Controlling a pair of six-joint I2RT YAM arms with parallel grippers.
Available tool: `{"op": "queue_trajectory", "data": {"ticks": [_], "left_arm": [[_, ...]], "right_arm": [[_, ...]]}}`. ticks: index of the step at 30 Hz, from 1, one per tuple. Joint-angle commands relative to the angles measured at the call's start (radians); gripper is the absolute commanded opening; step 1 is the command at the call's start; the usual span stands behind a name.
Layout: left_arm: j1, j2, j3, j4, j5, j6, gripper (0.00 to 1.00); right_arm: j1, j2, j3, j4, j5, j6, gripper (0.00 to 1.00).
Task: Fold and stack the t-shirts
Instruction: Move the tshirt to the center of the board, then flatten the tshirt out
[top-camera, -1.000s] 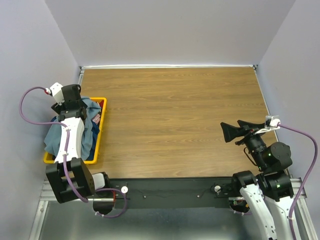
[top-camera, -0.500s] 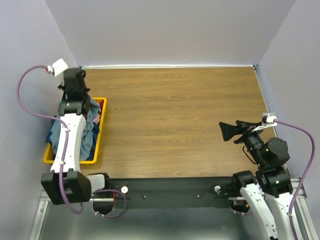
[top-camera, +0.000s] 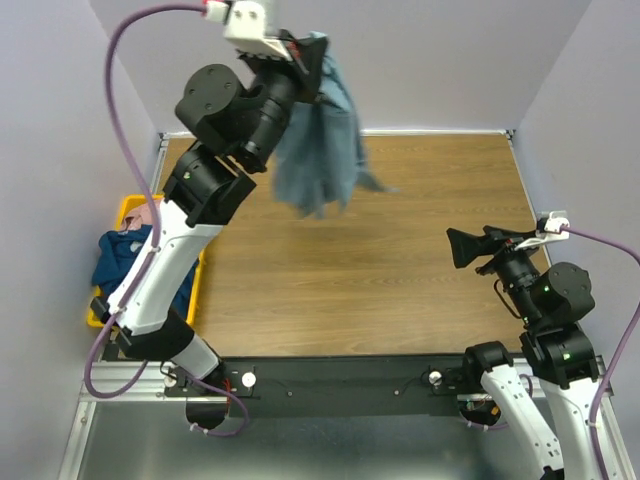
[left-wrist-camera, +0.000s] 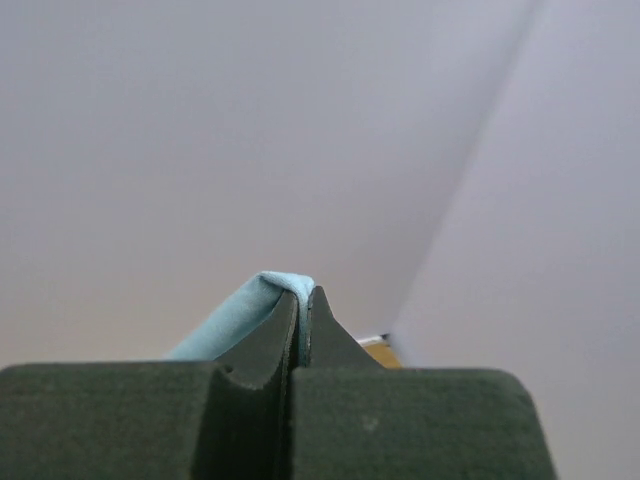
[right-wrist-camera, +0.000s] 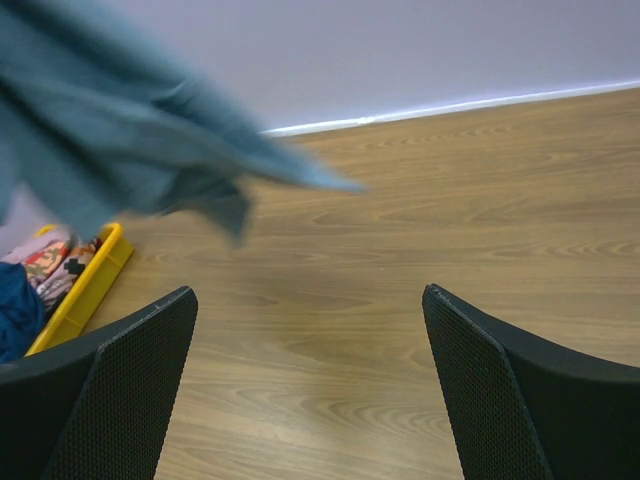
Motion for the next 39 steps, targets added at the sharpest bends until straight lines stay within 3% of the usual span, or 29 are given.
{"op": "queue_trajectory", "data": {"ticks": [1, 4, 6, 7, 8, 10, 11, 14, 15, 18, 22, 26, 35, 39], "left_arm": [[-0.110, 0.012, 0.017, 0.076, 0.138, 0.173, 0.00], [-0.115, -0.063, -0.167, 0.189, 0.037, 0.189, 0.00], [-0.114, -0.179, -0.468, 0.258, -0.069, 0.200, 0.04], [-0.114, -0.209, -0.541, 0.271, -0.098, 0.200, 0.12], [-0.114, -0.232, -0.608, 0.277, -0.128, 0.189, 0.34], [-0.106, -0.278, -0.733, 0.248, -0.190, 0.140, 0.36], [-0.101, -0.322, -0.843, 0.230, -0.195, 0.103, 0.45], [-0.083, -0.414, -1.036, 0.124, -0.246, -0.082, 0.55], [-0.078, -0.462, -1.116, 0.071, -0.264, -0.175, 0.66], [-0.043, -0.532, -1.219, 0.018, -0.246, -0.301, 0.76], [0.008, -0.623, -1.324, 0.023, -0.192, -0.334, 0.77], [0.080, -0.652, -1.387, 0.052, -0.108, -0.311, 0.78], [0.103, -0.467, -1.477, 0.081, 0.235, -0.374, 0.80], [0.100, -0.419, -1.500, 0.113, 0.323, -0.371, 0.81]], "right_arm": [[0.005, 0.008, 0.034, -0.010, 0.056, -0.026, 1.00], [0.006, 0.001, 0.037, -0.011, 0.060, -0.029, 1.00], [0.005, 0.001, 0.038, -0.013, 0.057, -0.029, 1.00], [0.005, 0.003, 0.040, -0.013, 0.054, -0.029, 1.00], [0.005, 0.004, 0.042, -0.016, 0.050, -0.029, 1.00], [0.005, 0.015, 0.043, -0.022, 0.036, -0.028, 1.00], [0.005, 0.018, 0.043, -0.023, 0.024, -0.037, 1.00], [0.006, 0.046, 0.037, -0.022, -0.018, -0.037, 1.00], [0.005, 0.069, 0.032, -0.023, -0.041, -0.031, 1.00], [0.006, 0.125, 0.025, -0.023, -0.073, -0.014, 1.00], [0.005, 0.280, 0.014, -0.023, -0.120, 0.029, 1.00], [0.006, 0.553, 0.020, -0.023, -0.221, 0.078, 1.00], [0.005, 0.931, 0.023, 0.058, -0.179, 0.118, 0.97], [0.006, 1.050, 0.060, 0.121, -0.131, 0.124, 0.95]]}}
